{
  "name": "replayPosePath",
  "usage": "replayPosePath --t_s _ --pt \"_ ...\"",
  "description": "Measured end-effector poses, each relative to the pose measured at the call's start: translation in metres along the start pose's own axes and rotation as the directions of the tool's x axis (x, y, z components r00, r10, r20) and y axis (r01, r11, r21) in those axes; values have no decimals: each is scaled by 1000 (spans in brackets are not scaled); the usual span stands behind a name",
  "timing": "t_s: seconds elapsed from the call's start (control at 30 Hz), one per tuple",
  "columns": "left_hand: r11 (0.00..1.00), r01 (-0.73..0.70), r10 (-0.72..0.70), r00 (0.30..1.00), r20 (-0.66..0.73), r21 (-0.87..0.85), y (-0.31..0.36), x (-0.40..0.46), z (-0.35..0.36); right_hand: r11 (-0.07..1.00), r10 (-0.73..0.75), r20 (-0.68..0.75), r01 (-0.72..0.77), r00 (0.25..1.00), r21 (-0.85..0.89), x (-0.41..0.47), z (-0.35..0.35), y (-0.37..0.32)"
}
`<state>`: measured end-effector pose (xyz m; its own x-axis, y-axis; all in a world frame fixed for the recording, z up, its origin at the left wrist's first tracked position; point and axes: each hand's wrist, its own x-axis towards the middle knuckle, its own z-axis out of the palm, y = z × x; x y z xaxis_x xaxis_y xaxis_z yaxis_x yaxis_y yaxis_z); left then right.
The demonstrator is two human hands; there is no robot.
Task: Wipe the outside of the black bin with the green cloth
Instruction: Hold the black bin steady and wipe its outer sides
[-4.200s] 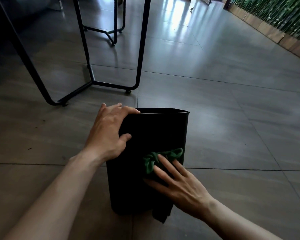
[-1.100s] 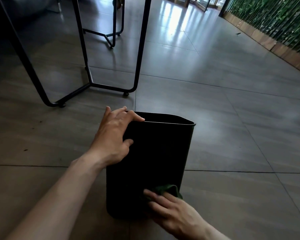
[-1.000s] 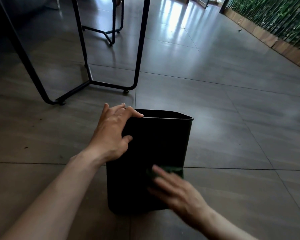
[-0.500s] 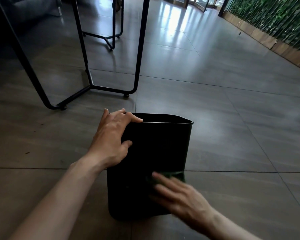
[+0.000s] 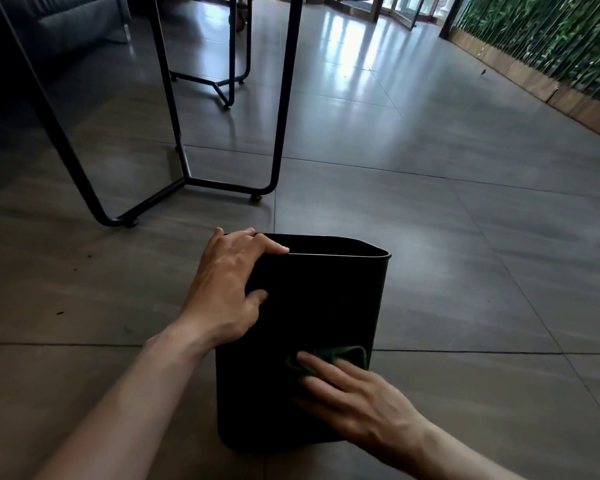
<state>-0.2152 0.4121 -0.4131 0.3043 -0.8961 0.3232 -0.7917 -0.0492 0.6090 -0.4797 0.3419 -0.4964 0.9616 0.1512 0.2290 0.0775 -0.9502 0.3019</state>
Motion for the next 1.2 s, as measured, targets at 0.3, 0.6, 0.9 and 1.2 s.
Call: replayPosePath --t_s 0.3,0.6,0.9,1.2 --pt "1000 21 -21 1000 -13 0 -1 1 -1 887 462 -232 -447 856 118 35 -14 36" --pt "1000 5 -5 1000 -13 2 -1 -1 0 962 252 -96 -239 963 132 11 -5 2" --pt "1000 2 -2 1000 -17 7 1 0 1 962 260 -166 -241 951 128 25 -4 -1" --pt "1000 -9 9 1000 -6 -4 3 1 2 868 476 -174 -429 862 249 32 -24 25"
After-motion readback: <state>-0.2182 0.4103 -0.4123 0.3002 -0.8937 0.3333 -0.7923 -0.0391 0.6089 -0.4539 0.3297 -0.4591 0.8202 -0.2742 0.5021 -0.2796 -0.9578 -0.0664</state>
